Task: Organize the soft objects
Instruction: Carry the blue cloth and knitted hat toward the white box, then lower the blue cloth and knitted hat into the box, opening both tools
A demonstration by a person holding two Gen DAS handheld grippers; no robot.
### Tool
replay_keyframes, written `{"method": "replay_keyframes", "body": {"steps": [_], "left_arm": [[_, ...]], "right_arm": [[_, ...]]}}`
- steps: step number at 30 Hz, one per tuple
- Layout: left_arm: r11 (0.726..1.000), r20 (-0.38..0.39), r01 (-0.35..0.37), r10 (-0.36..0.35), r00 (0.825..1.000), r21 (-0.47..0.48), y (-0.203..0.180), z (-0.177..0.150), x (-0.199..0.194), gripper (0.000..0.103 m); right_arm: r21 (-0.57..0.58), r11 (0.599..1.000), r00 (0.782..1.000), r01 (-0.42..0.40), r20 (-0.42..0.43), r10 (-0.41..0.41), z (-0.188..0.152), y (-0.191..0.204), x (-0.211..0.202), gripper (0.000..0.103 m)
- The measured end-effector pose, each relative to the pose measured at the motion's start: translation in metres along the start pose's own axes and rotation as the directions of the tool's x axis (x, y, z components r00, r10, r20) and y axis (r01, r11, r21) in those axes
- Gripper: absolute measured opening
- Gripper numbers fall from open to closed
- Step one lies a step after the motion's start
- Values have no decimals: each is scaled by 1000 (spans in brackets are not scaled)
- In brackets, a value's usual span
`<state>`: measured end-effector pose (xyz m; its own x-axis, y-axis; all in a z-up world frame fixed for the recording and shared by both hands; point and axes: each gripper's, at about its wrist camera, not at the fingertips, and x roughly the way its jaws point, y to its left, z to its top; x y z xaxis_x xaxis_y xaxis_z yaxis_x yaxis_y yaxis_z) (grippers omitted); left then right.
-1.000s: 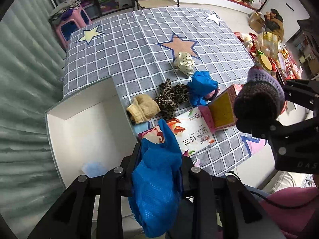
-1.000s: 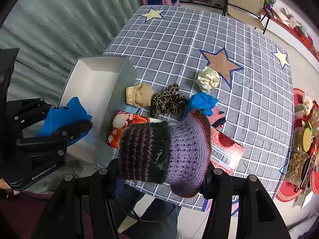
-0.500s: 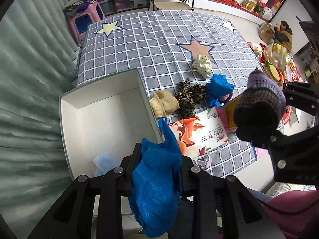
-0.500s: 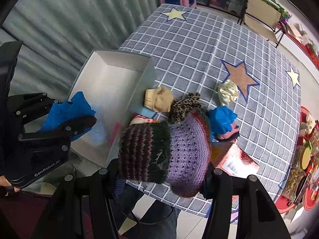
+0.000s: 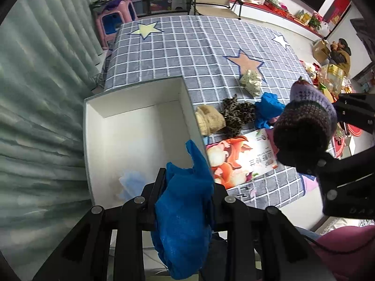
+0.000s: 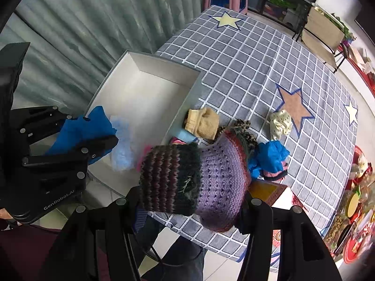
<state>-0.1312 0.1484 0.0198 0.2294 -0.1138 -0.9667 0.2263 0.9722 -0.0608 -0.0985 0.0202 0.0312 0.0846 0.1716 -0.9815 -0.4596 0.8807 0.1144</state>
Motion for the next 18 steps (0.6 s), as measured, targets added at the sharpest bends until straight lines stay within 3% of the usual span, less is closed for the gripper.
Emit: {"method": "replay_keyframes", "body": {"steps": [18], "left_arm": [[990,9,-66,68,998,-123,48,-16,0,32]], "right_arm": [[-101,995,1000,-10,28,13,35,32,2,59]]}}
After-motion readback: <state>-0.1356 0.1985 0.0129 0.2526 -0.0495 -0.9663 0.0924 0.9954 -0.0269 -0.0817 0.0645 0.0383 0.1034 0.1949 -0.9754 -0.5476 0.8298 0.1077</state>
